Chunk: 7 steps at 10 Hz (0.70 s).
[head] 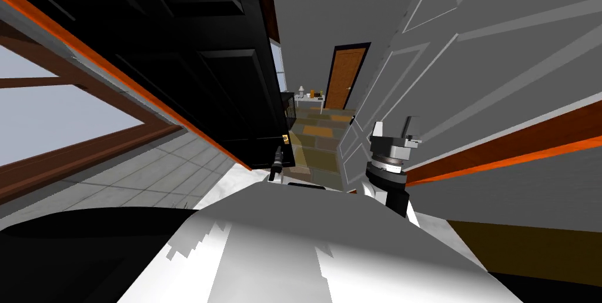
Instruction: Push the door open
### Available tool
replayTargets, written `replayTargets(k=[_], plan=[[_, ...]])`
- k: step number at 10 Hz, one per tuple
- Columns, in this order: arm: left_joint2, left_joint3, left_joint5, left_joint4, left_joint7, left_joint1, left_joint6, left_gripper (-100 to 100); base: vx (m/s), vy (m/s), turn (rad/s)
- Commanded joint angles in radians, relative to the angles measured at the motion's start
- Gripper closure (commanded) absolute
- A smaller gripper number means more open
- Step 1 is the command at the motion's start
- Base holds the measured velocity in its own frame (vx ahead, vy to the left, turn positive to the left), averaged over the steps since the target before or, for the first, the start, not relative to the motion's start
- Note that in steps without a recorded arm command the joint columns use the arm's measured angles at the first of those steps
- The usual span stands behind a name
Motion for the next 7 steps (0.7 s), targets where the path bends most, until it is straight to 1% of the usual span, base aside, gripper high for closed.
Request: replayTargets(k=[1,2,5,7], plan=[[0.000,0.000,0.000,0.000,0.000,0.000,0.000,-100,-0.114,-0.045,0.011],[0.012,0.003,0.002,0.002,-0.001,0.002,-0.005,-100,0.091,-0.001,-0.033],[0.021,0.007,0.004,0.005,-0.003,0.003,-0.013,-100,0.187,0.018,-0.023],[0.022,0.011,0.005,0.008,-0.004,0.004,-0.019,-100,0.205,0.030,-0.028]])
